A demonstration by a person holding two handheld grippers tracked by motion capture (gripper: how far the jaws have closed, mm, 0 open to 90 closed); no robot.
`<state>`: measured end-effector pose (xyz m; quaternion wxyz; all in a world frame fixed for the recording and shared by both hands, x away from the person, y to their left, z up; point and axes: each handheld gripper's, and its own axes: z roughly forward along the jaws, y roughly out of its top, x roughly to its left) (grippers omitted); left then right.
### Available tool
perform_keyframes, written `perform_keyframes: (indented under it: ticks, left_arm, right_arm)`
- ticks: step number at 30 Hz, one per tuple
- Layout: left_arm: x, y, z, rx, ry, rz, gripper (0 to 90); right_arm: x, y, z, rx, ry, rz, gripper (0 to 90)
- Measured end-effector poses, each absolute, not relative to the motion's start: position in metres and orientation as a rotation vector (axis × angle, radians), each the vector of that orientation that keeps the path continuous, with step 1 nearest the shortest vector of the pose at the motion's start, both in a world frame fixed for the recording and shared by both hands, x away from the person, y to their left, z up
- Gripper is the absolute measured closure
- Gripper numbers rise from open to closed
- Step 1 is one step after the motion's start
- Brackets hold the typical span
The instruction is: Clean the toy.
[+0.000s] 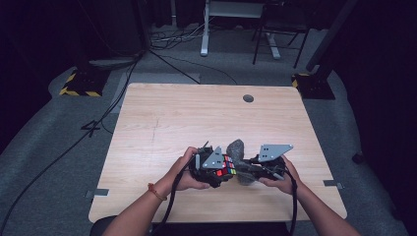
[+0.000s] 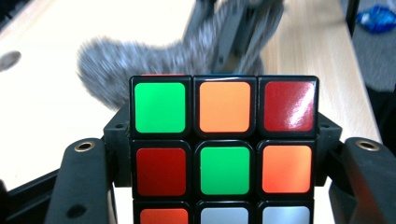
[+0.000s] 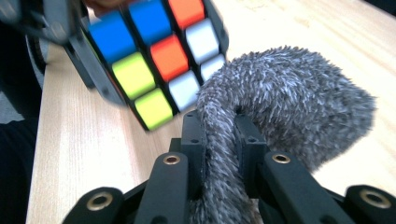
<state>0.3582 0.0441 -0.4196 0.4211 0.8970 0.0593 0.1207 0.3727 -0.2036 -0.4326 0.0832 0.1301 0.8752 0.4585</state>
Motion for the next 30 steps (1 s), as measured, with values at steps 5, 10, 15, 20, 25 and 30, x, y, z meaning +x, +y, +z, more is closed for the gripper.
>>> perform_keyframes:
  ticks: [5,10,15,20,25,30]
  left_arm:
    - [0.358,0.044,-0.420,2.251,0.135,0.324,33.7]
    - [0.359,0.043,-0.424,2.281,0.152,0.327,33.7]
    - [0.360,0.036,-0.431,2.312,0.148,0.322,33.7]
    - [0.358,0.028,-0.439,2.343,0.130,0.298,33.7]
    - [0.356,0.028,-0.435,2.338,0.122,0.310,33.7]
    - [0.357,0.039,-0.427,2.285,0.145,0.317,33.7]
  right_arm:
    - [0.371,-0.203,-0.431,0.372,2.608,1.395,77.7]
    - [0.366,-0.210,-0.420,0.356,2.554,1.481,77.8]
    - [0.358,-0.207,-0.414,0.266,2.567,1.557,77.8]
    - [0.349,-0.198,-0.410,0.187,2.546,1.626,77.7]
    - [0.355,-0.200,-0.413,0.251,2.525,1.552,77.5]
    - [0.379,-0.211,-0.434,0.417,2.611,1.462,77.6]
